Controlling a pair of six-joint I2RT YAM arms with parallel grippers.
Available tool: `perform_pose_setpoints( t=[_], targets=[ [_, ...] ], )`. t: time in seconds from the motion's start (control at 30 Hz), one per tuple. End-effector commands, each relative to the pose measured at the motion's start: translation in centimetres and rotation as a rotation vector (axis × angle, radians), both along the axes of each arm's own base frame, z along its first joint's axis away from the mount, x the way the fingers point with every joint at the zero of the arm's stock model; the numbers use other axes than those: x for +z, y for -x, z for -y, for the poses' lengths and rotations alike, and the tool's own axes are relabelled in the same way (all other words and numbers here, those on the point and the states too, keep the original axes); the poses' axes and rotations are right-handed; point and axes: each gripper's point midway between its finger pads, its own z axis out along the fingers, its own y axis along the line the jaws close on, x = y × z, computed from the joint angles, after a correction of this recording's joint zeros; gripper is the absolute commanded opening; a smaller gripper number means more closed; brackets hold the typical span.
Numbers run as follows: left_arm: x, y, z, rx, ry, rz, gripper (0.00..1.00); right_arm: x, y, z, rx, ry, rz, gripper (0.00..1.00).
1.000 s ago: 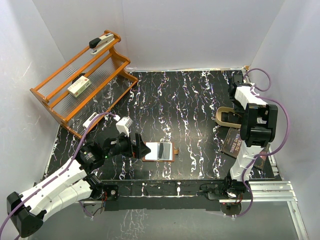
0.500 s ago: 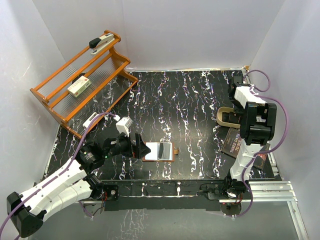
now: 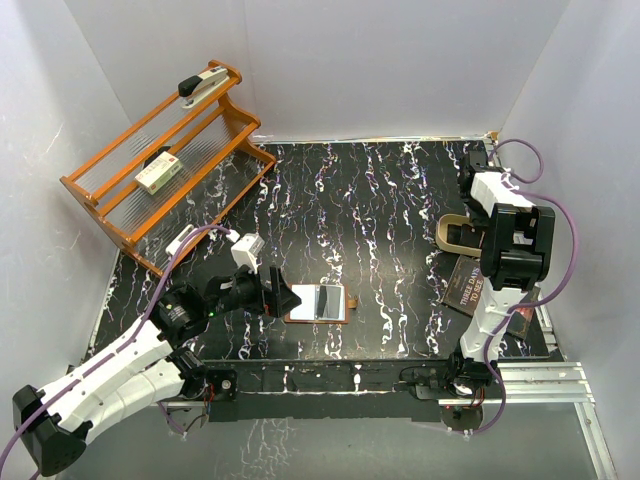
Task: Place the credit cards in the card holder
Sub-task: Pick up the credit card from the storage box.
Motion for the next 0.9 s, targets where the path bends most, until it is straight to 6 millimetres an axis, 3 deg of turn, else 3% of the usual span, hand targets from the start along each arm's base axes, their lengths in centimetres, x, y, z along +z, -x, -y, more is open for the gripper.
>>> perform_pose_setpoints(
  t=[0.0, 0.53, 0.67, 0.87],
  targets=[
    [0.0, 0.2, 0.0, -0.008, 0.009, 0.006, 0.98, 4.2, -1.0, 1.4, -0.022, 0.064, 0.095, 0.10],
    [-0.1, 0.2, 0.0, -0.010, 0.007, 0.003, 0.98, 5.3, -1.6, 1.0, -0.002, 0.036, 0.109, 0.09],
    [-0.2, 0.2, 0.0, -0.008, 0.008, 0.004, 0.99, 5.4, -1.4, 0.7, 0.003, 0.014, 0.112, 0.00],
    [-0.8, 0.0, -0.4, 0.016, -0.024, -0.013, 0.99, 7.3, -1.6, -0.4, 0.015, -0.033, 0.172, 0.00]
  ],
)
